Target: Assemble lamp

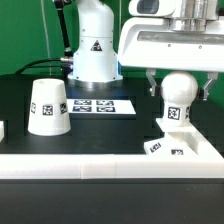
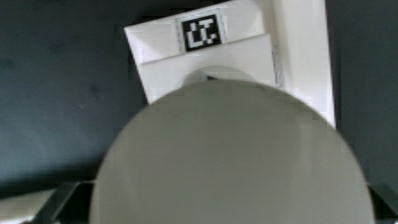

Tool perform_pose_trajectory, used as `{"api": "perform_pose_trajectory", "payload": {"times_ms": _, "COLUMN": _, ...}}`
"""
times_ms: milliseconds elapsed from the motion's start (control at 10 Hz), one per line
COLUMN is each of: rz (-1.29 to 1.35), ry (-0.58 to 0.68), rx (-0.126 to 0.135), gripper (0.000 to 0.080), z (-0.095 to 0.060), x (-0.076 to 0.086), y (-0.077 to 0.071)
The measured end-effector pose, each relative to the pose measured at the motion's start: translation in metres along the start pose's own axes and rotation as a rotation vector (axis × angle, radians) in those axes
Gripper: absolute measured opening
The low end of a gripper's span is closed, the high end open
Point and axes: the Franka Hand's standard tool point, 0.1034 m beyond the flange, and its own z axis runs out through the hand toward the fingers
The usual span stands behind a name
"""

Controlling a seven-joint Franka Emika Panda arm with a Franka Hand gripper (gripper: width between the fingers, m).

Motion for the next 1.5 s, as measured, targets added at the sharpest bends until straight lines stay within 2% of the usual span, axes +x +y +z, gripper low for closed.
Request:
{"api": "perform_pose_trajectory", "payload": {"times_ms": 500, "rz": 0.272, "ry": -0.009, "rx": 0.011, "gripper": 0.0577, "z": -0.0001, "x": 0.0012, "y": 0.0022}}
{"api": "perform_pose_trajectory", "payload": {"times_ms": 1000, "rz": 0.936, "ry": -0.042, "rx": 0.033, "gripper": 0.0577, "z": -0.0024, "x": -0.0003, "y": -0.0001}}
{"api": "perform_pose_trajectory", "payload": {"times_ms": 1500, "rz": 1.218, "ry": -0.085, "rx": 0.051, "gripper": 0.0577, "z": -0.0030, "x": -0.0024, "y": -0.0047}}
